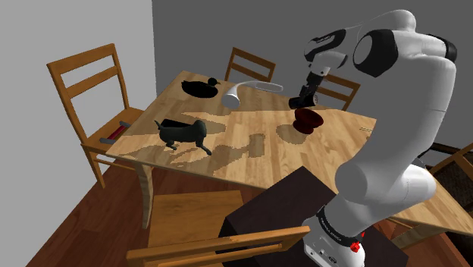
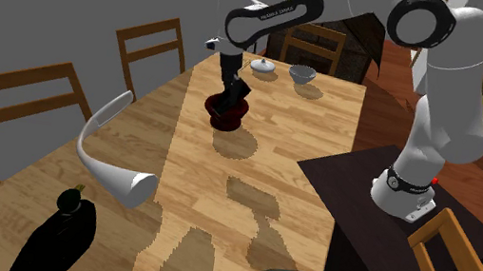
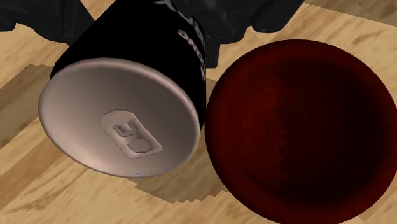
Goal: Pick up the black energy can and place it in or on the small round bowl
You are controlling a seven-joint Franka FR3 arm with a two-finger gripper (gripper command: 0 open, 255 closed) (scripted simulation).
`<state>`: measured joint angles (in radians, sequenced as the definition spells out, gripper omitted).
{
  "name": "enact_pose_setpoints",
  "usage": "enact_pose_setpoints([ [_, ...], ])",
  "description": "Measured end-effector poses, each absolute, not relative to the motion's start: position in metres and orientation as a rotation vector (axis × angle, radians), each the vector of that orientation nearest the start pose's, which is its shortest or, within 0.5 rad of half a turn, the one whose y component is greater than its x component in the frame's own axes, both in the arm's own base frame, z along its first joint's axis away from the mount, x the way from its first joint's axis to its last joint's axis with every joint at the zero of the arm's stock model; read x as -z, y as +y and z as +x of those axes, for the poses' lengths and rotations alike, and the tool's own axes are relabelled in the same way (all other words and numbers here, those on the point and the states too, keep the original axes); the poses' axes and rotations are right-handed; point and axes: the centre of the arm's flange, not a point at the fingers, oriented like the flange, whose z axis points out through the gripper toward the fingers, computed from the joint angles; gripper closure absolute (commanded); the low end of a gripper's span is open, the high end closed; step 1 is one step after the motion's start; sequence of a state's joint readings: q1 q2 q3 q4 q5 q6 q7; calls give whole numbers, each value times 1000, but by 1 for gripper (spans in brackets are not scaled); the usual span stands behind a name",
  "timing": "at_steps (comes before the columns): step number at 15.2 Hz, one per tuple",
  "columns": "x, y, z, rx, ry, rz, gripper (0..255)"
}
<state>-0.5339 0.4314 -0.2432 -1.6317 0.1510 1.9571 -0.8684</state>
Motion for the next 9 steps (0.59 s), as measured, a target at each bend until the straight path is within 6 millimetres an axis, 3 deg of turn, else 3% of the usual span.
enact_pose_setpoints([
  [9,-369,-555,461,-56,-68,-3049,255],
])
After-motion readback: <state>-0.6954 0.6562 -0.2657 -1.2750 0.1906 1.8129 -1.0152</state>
